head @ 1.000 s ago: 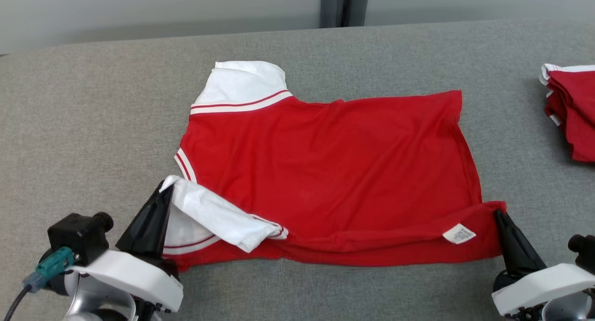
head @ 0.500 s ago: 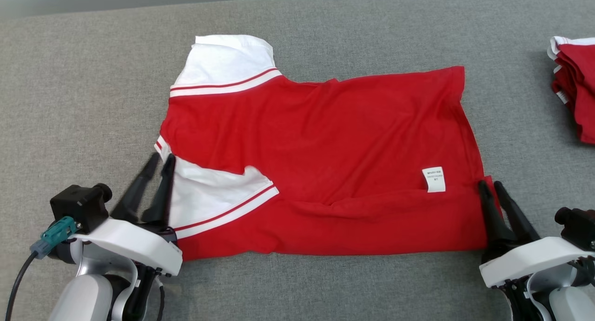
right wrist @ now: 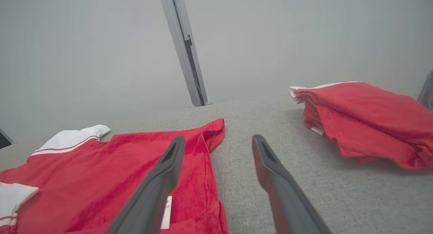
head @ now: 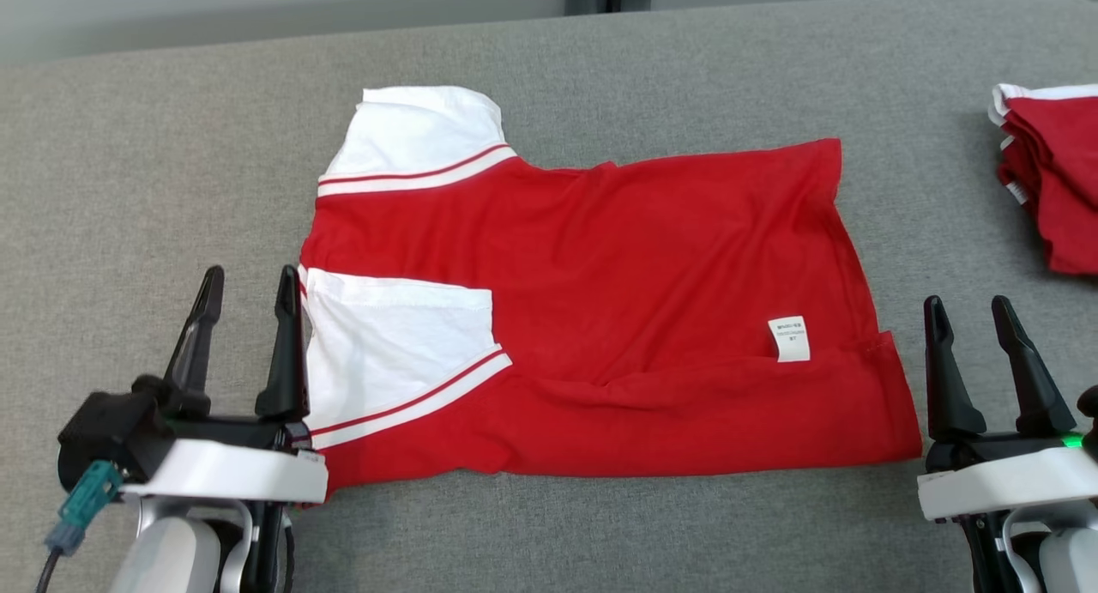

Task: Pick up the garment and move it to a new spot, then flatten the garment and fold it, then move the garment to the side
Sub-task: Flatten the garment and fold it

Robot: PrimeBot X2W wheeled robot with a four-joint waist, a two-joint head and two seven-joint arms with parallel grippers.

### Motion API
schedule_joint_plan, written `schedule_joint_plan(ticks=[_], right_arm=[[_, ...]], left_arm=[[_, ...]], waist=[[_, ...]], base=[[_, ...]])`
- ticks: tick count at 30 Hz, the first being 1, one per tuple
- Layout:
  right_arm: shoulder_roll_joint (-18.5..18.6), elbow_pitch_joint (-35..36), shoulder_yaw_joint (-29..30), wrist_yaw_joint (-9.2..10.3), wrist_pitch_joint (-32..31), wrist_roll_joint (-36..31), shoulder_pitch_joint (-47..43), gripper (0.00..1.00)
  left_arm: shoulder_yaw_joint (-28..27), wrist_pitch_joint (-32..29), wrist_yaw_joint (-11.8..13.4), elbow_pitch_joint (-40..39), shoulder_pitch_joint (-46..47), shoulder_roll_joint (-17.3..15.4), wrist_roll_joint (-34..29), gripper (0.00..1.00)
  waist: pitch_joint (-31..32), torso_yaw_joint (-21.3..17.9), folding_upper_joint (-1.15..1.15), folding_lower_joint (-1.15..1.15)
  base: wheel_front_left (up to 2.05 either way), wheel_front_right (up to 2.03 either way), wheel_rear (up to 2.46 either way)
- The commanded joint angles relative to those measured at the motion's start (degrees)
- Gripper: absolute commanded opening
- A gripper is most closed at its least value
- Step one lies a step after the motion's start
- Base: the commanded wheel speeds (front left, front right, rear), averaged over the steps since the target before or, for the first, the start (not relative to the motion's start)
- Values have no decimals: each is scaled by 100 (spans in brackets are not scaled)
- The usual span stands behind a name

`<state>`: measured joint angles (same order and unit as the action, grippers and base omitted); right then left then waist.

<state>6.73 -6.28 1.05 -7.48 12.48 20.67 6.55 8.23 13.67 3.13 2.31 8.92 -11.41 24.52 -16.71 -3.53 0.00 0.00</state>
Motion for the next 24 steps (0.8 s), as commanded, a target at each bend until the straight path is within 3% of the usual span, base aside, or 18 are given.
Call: schedule_joint_plan(ticks=[1,10,24], right_arm=[[-16,54,47,-3,-10,-123,-57,100],[-191,302,155,-3,-237,-500,-412,100],[-164,305,179,-3,-373,-590,-562,100]], left_arm=[[-59,52,27,-7,-95,8,-45,100],[-189,139,37,92,-532,15,-241,100],[-175,154,-76,436,-631,94,-318,100]], waist=[[71,-11,0,0],[318,-23,0,0],[357,27,0,0]], base=[[0,0,0],[0,0,0],[0,0,0]])
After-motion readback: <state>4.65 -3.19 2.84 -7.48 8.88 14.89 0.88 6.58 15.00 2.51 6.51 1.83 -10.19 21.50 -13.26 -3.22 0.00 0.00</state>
